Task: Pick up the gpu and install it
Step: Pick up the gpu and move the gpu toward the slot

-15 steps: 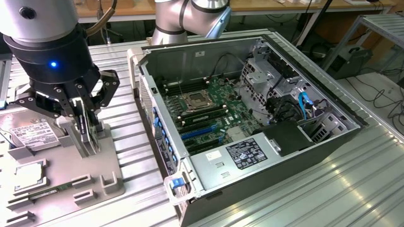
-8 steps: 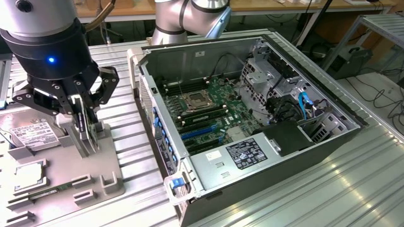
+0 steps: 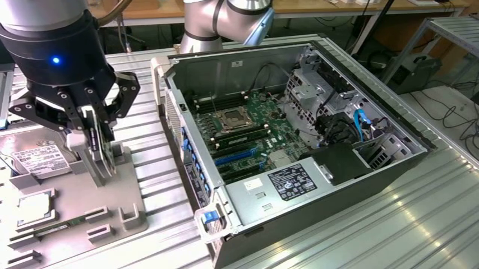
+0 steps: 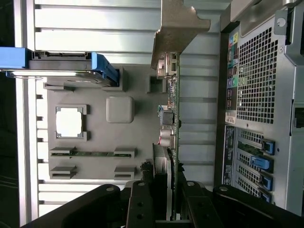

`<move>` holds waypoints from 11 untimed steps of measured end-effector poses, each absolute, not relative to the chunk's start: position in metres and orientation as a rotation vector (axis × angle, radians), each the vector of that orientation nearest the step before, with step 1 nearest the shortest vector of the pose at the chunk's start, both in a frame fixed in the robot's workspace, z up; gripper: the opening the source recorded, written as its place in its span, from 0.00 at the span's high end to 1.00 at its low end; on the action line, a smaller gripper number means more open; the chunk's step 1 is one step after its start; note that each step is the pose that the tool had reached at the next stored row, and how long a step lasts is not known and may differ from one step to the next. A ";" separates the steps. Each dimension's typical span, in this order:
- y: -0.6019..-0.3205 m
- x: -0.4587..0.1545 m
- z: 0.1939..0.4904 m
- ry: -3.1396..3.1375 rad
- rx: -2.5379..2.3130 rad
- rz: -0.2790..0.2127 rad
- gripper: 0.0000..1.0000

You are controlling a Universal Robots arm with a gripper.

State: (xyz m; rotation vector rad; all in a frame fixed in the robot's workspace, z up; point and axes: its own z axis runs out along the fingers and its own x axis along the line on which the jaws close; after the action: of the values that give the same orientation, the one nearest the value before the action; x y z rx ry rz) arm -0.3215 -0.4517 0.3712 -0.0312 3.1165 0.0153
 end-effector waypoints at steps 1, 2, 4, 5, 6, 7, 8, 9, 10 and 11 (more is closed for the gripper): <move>-0.452 -0.321 0.372 3.117 -0.031 0.015 0.72; -0.452 -0.321 0.373 3.117 -0.031 0.015 0.72; -0.452 -0.321 0.375 3.117 -0.031 0.015 0.72; -0.452 -0.321 0.376 3.117 -0.031 0.015 0.72; -0.452 -0.321 0.377 3.117 -0.031 0.015 0.72; -0.452 -0.321 0.378 3.117 -0.031 0.015 0.72; -0.452 -0.321 0.379 3.117 -0.031 0.015 0.72; -0.452 -0.321 0.380 3.116 -0.031 0.015 0.72; -0.452 -0.321 0.381 3.117 -0.031 0.015 0.72; -0.452 -0.321 0.382 3.117 -0.031 0.015 0.72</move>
State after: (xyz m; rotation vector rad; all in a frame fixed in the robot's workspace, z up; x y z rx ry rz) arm -0.3214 -0.4518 0.3822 -0.0312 3.1166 0.0152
